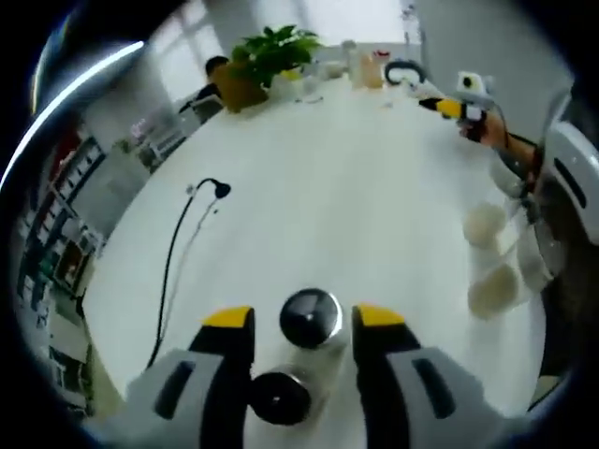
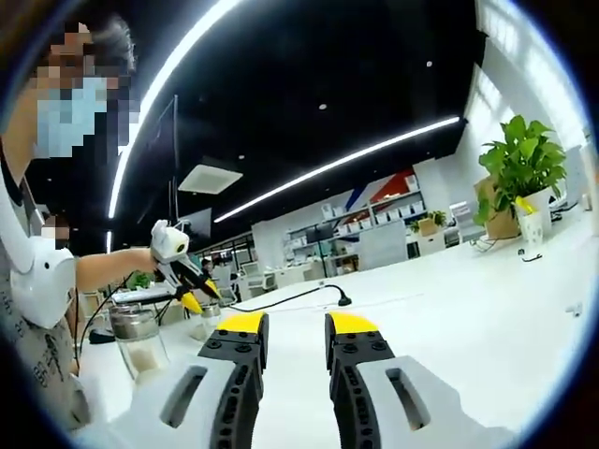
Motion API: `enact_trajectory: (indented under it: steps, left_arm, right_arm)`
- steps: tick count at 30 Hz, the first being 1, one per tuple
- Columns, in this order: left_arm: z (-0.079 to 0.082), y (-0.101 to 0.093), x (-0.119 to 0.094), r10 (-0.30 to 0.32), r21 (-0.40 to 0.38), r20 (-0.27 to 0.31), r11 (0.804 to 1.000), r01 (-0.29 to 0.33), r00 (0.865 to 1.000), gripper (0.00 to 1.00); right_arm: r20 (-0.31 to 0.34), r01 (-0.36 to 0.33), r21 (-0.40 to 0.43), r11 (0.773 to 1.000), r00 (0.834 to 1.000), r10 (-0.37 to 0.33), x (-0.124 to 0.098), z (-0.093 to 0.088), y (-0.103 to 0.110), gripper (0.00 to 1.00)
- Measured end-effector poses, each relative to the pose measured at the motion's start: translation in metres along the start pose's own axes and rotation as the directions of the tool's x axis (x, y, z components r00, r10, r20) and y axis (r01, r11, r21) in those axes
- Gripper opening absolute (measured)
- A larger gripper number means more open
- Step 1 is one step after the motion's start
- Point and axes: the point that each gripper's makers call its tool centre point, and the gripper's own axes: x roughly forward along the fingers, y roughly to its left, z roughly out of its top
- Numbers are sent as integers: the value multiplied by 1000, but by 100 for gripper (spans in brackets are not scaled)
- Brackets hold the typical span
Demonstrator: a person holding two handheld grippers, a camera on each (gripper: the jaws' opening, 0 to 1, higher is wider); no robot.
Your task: Rotate the seasoning bottle until the label or dispensing opening points toward the visible target arrow and the bottle remains upright within the marked orientation range
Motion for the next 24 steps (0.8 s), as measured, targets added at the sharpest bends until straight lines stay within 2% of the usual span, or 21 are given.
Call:
enact_trajectory:
  steps: [3, 5, 7, 10, 14, 24]
  left_arm:
    - [-6, -5, 5, -40, 13, -42, 999, 41, 998, 44]
    - [-9, -6, 9, -52, 60, -66, 997, 56, 996, 43]
    - [-10, -6, 12, -42, 55, -79, 997, 46, 996, 41]
    - [-9, -11, 14, -56, 79, -91, 995, 63, 994, 40]
    - [-13, -8, 17, -48, 97, -126, 993, 60, 991, 38]
    - [-15, -8, 21, -72, 76, -138, 994, 83, 988, 37]
  right_arm:
    - [-4, -4, -3, 1000, 1000, 4, 1, 0, 0, 23]
    - [3, -3, 5, 1000, 1000, 3, 1, 1, 0, 23]
    - [18, 12, 6, 1000, 1000, -12, 2, 3, -1, 23]
    - [34, 2, 19, 1000, 999, -2, 2, 6, 2, 23]
    - [39, -2, 23, 1000, 999, 1, 4, 6, 2, 23]
    - [46, 4, 35, 999, 999, -6, 0, 3, 1, 23]
